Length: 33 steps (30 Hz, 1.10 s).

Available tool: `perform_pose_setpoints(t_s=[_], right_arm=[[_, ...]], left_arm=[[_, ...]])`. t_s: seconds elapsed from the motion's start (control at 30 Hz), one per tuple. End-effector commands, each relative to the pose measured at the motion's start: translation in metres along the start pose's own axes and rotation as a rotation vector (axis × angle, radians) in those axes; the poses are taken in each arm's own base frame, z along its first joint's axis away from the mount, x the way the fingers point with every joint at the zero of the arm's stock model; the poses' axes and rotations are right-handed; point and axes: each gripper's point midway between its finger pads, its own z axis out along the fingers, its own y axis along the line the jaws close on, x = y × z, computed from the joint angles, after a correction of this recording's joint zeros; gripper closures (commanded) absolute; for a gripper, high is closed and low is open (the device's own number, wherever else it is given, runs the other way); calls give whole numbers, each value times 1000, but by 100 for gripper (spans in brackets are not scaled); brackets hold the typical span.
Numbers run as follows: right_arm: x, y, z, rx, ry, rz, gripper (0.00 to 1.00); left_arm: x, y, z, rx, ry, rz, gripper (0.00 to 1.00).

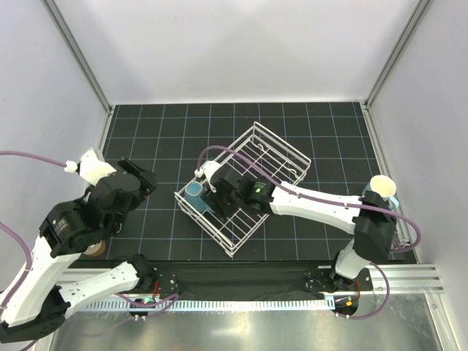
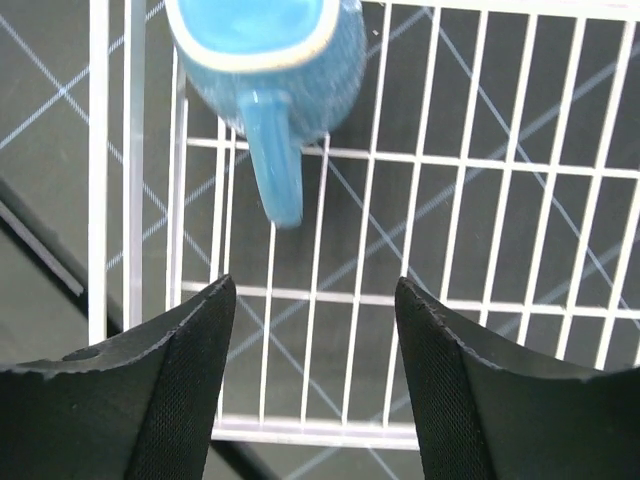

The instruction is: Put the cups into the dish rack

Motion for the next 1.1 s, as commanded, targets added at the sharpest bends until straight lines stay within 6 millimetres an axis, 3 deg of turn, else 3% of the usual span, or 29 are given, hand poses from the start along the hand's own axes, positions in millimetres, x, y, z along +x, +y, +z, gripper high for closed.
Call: perform_pose_setpoints(t_s=[0.0, 0.13, 0.33, 0.53, 0.7, 0.8, 0.9, 1.07], right_arm=[[-2, -8, -35, 18, -27, 6, 33], [2, -16, -60, 38, -21, 11, 32], [-2, -23, -93, 46, -61, 53, 29], [-6, -30, -113, 70, -91, 86, 28], [-6, -34, -122, 86, -113, 122, 28], [-4, -36, -126, 93, -113, 132, 28], [-2, -37, -129, 97, -110, 132, 28], [-5, -34, -132, 81, -107, 123, 28]], left_arm=[[-14, 41, -6, -191, -47, 161, 30], [-10, 34, -1, -211, -25, 216, 28], [18, 14, 21, -165, 107, 286, 26], [43, 18, 47, -183, 280, 272, 22], [63, 54, 77, -332, 491, 169, 22], [61, 77, 85, -482, 551, 165, 18], [36, 101, 88, -646, 488, 168, 16], [2, 132, 88, -736, 327, 82, 16]])
